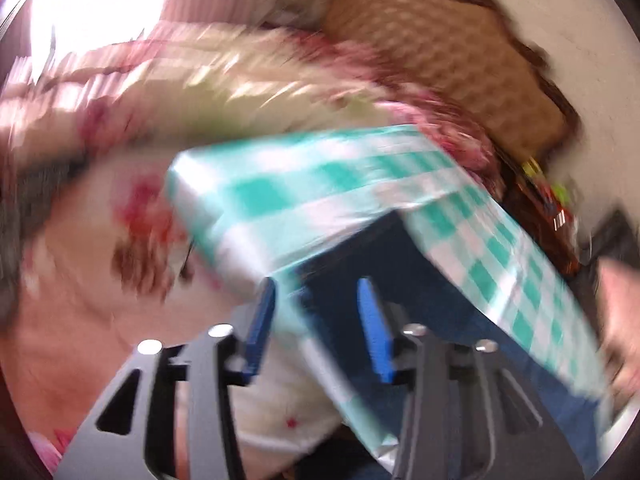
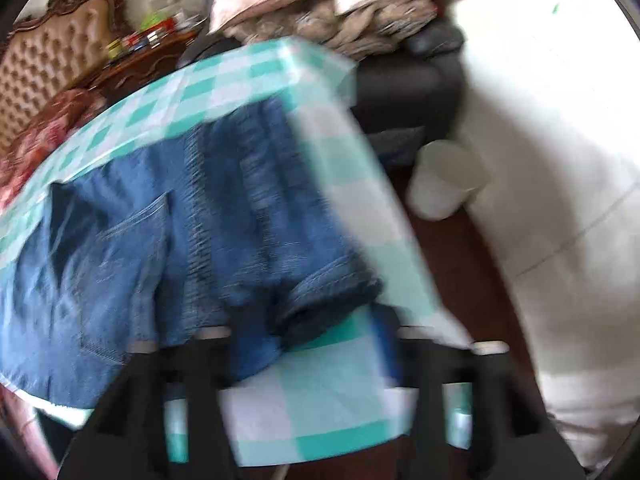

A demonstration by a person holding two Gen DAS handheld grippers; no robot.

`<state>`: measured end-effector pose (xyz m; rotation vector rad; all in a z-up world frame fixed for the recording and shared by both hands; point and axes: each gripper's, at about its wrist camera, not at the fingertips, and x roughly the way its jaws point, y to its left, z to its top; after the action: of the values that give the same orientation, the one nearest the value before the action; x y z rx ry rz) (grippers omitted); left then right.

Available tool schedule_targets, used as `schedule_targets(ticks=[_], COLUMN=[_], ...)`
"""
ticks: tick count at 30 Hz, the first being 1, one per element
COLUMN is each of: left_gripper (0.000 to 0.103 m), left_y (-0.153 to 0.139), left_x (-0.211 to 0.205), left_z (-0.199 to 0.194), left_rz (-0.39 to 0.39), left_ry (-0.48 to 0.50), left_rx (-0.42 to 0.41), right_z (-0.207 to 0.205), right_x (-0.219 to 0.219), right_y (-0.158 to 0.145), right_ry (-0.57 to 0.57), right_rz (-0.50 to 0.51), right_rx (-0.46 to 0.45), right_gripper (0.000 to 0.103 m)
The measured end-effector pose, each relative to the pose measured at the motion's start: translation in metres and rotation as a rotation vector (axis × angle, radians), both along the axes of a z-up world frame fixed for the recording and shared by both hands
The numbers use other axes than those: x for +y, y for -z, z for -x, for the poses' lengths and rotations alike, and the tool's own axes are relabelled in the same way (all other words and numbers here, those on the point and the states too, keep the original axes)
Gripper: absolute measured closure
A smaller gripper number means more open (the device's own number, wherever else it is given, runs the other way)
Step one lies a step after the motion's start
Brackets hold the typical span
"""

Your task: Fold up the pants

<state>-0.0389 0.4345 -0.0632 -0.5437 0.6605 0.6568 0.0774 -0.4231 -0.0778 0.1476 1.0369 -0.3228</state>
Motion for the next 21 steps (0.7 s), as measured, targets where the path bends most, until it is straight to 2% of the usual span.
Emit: schedule_targets(ticks=[1, 2, 3, 4, 5, 6, 7, 8, 9, 10, 12, 14, 16, 20, 21], left_gripper=[0.04, 0.035, 0.028, 0.028, 0.028, 0.028, 0.028, 0.028, 0.031, 0.04, 0.05, 0.051, 0.051, 0.052, 0.074], left_y=[-0.008, -0.015, -0.02, -0.022, -0.023, -0.023, -0.022, -0.02, -0.015, -0.01, 0.002, 0.013, 0.023, 0.043, 0.051], left_x=[-0.021, -0.044, -0.08, -0.106, -0.145, -0.166, -0.197, -0.223, -0.251, -0.271, -0.295, -0.301, -0.304, -0.313, -0.321], left_z=[-0.012, -0.026, -0.046, -0.062, -0.087, -0.1, -0.12, -0.136, -0.156, -0.172, -0.206, -0.232, -0.252, -0.267, -0.266], left_rz=[-0.076, -0.143, -0.221, -0.255, -0.267, -0.257, -0.243, -0.231, -0.222, -0.217, -0.17, -0.151, -0.115, -0.14, -0.14], left_ry=[0.076, 0.163, 0.306, 0.415, 0.576, 0.664, 0.795, 0.901, 1.015, 1.096, 1.219, 1.268, 1.355, 1.486, 1.501], left_rx=[-0.005, -0.016, -0.032, -0.034, -0.035, -0.033, -0.034, -0.034, -0.026, -0.009, 0.037, 0.084, 0.138, 0.252, 0.273], right_z=[0.004, 0.005, 0.006, 0.006, 0.002, -0.003, -0.011, -0.024, -0.035, -0.046, -0.073, -0.097, -0.123, -0.161, -0.169], right_x=[-0.004, -0.008, -0.011, -0.012, -0.007, 0.002, 0.015, 0.038, 0.057, 0.079, 0.129, 0.168, 0.199, 0.244, 0.251], right_y=[-0.006, -0.011, -0.016, -0.025, -0.036, -0.043, -0.05, -0.056, -0.059, -0.06, -0.055, -0.047, -0.038, -0.02, -0.016], right_ry=[0.044, 0.084, 0.123, 0.159, 0.155, 0.119, 0.061, -0.041, -0.127, -0.221, -0.427, -0.554, -0.682, -0.801, -0.82], right_rz=[0.059, 0.105, 0.147, 0.186, 0.202, 0.202, 0.193, 0.177, 0.166, 0.157, 0.141, 0.138, 0.057, 0.025, 0.025], right_rx=[-0.01, -0.011, -0.017, -0.039, -0.076, -0.106, -0.131, -0.149, -0.158, -0.167, -0.174, -0.166, -0.165, -0.134, -0.13], right_gripper=[0.035, 0.036, 0.036, 0.038, 0.04, 0.04, 0.04, 0.04, 0.04, 0.04, 0.04, 0.04, 0.041, 0.041, 0.041])
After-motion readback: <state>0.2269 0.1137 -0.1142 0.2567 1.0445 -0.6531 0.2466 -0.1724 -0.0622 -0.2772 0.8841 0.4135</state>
